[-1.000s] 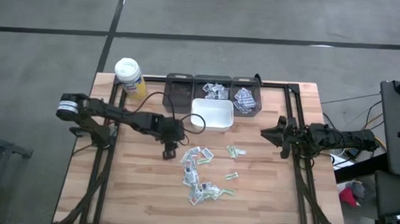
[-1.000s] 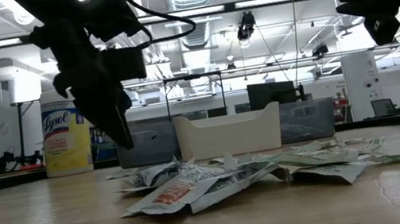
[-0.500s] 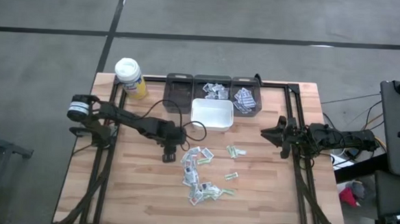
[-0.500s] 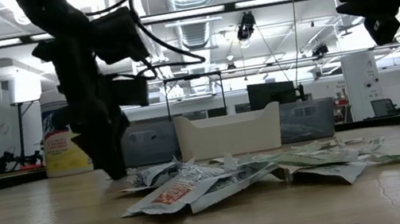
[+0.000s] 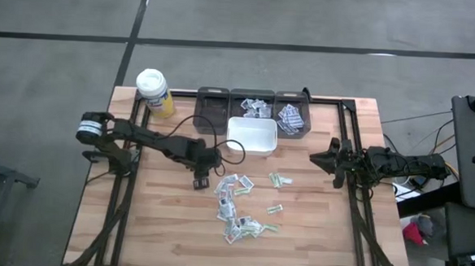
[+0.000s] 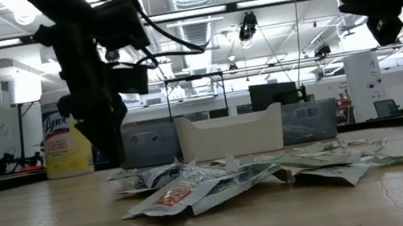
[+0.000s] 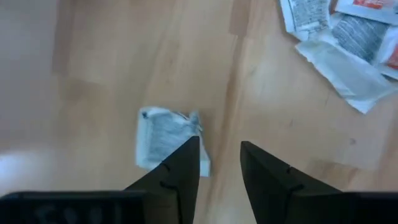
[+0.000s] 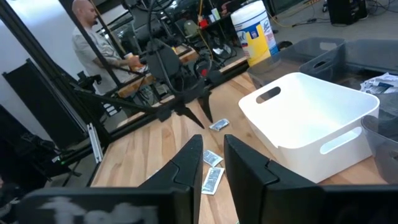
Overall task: Pick & Place First Aid Supplies
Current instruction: Put the alcohol pad into the middle black bin
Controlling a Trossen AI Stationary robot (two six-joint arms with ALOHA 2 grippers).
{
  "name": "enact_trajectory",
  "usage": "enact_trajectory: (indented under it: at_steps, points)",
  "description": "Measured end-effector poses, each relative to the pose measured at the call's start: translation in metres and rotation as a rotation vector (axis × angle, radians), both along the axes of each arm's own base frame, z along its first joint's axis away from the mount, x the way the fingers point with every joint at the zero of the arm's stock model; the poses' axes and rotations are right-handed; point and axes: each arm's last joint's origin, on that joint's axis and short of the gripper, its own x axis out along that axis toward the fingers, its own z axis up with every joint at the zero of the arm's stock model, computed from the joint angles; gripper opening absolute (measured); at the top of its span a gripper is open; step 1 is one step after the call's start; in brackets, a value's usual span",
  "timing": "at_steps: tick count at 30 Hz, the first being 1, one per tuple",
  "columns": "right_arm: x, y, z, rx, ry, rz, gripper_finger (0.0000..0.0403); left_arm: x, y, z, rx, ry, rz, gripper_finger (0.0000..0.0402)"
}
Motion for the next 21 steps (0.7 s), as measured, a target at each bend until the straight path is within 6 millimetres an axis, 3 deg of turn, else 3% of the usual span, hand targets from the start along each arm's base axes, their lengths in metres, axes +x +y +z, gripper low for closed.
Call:
enact_trajectory:
  at_steps: [7,17,21]
  points:
    - [0.000,0.000,0.000,0.000,0.000,0.000,0.0075,-0.001,0.004,-0.013,0.077,0.040,-0.016,0.0126]
    - [0.000,0.000,0.000,0.000,0.000,0.000,0.0088,0.001,0.006,-0.046,0.039,0.058,0.018,0.0126]
    - [0.000,0.000,0.000,0.000,0.000,0.000,0.0088,0.001,0.005,-0.055,0.014,0.089,0.024,0.0104]
